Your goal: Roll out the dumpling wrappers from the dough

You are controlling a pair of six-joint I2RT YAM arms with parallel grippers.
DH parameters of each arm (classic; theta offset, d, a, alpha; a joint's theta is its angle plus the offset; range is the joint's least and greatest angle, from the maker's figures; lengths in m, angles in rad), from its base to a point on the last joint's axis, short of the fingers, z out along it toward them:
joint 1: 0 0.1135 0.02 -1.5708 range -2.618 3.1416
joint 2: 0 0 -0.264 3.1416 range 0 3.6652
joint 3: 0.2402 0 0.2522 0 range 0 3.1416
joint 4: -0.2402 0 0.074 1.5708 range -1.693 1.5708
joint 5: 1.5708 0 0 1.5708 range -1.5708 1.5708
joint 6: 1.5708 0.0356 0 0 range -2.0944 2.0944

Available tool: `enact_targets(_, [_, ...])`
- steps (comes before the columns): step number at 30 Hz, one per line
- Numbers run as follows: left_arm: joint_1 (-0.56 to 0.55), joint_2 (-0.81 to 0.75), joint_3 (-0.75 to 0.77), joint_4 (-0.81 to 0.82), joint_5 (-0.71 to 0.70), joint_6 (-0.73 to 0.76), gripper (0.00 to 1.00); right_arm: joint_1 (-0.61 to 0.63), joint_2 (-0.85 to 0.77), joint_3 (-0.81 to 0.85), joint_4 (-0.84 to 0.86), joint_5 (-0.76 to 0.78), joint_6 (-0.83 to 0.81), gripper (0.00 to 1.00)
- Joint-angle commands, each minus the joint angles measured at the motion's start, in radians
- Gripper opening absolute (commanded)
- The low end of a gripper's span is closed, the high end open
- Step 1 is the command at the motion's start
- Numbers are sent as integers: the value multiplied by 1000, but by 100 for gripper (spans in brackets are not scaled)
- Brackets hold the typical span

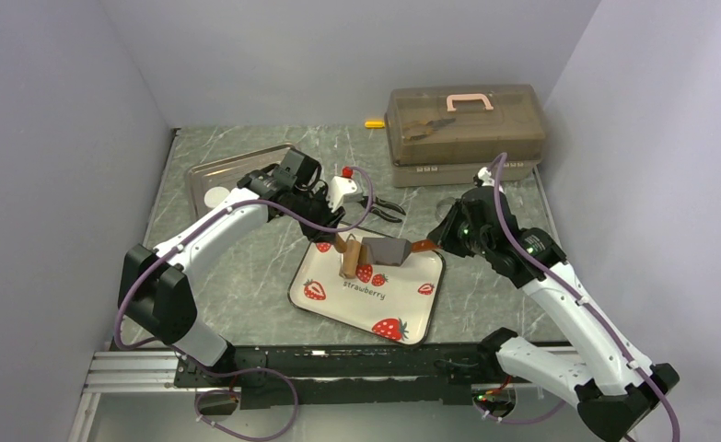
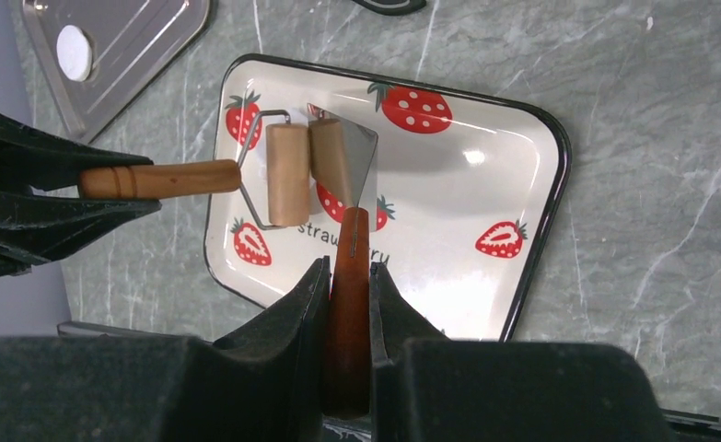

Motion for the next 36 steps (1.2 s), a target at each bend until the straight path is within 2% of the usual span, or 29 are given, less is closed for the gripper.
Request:
enact_targets(1, [-5, -48, 30, 12, 32, -16, 0, -3, 3, -21, 148, -17, 25, 0])
enact_targets(7, [-5, -50, 32, 7, 44, -8, 0, -3, 34, -88, 236, -67, 60, 0])
enact_targets(12, [-4, -54, 73, -33, 142, 15, 0, -3, 37, -97, 198, -19, 55, 0])
enact_targets(25, [4, -58, 199, -130, 188, 37, 0, -3, -4, -114, 120, 66, 28, 0])
enact_targets(29, [15, -55, 258, -160, 118, 52, 0, -3, -7, -69, 97, 52, -10, 0])
enact_targets(36, [96, -75, 266, -174, -50, 98, 0, -3, 17, 66, 123, -114, -82, 0])
